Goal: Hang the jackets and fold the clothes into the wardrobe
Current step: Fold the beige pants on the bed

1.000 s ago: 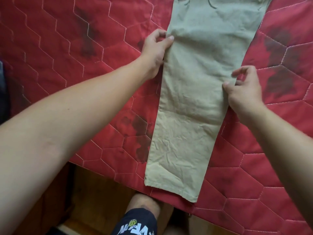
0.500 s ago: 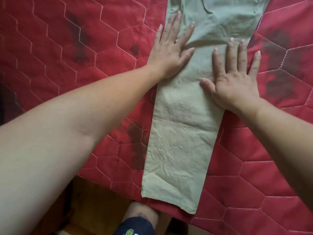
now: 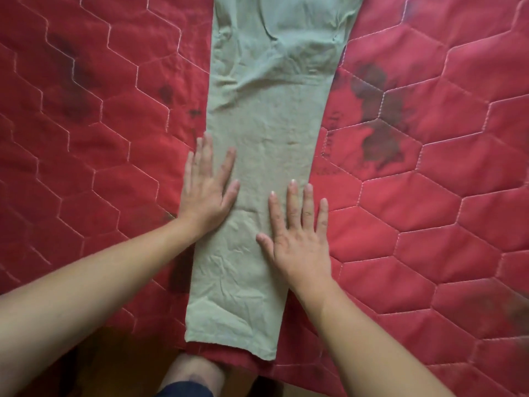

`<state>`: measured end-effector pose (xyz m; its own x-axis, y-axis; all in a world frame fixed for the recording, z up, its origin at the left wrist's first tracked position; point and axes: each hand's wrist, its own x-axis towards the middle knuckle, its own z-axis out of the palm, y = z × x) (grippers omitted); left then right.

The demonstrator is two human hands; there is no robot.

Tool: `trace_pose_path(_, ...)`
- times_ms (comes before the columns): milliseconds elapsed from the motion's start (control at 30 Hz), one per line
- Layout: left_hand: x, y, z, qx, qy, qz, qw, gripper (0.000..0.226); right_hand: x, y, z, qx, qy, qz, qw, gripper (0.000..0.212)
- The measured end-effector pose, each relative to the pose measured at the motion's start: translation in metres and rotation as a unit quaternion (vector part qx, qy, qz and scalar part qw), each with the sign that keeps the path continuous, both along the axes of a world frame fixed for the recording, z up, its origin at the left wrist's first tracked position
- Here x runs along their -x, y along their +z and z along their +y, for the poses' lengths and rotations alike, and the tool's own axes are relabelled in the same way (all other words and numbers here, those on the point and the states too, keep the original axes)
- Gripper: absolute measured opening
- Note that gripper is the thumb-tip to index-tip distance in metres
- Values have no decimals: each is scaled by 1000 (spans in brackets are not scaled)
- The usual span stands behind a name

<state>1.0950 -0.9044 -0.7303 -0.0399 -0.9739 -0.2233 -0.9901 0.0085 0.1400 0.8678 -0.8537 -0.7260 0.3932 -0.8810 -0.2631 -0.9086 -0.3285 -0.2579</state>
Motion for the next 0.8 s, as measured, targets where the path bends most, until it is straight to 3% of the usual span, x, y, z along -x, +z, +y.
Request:
trace_pose_path(300,-5,6,145,-17,-96,-24,995,68,12,8,87,-51,32,22,998,89)
trace_pose_path(500,-7,9,189,-52,-76,-20,996,67,16,18,138,-89,41,26,995,96)
trace_pose_path(567,-5,13,194,-61,-37,27,997,65,9,29,145,-118,4,13,993,97)
trace_pose_path(667,3,29,197,-31,103,205,973,54,-7,50,151,-138,-133,-107,976,77)
trace_pose_path(733,7,45,191,-14,223,306,925,40,-13,64,144,-163,-264,-211,927,59)
trace_pose_path(800,8,60,181,-59,308,358,880,40,-14,68,130,-235,-351,-284,861,49)
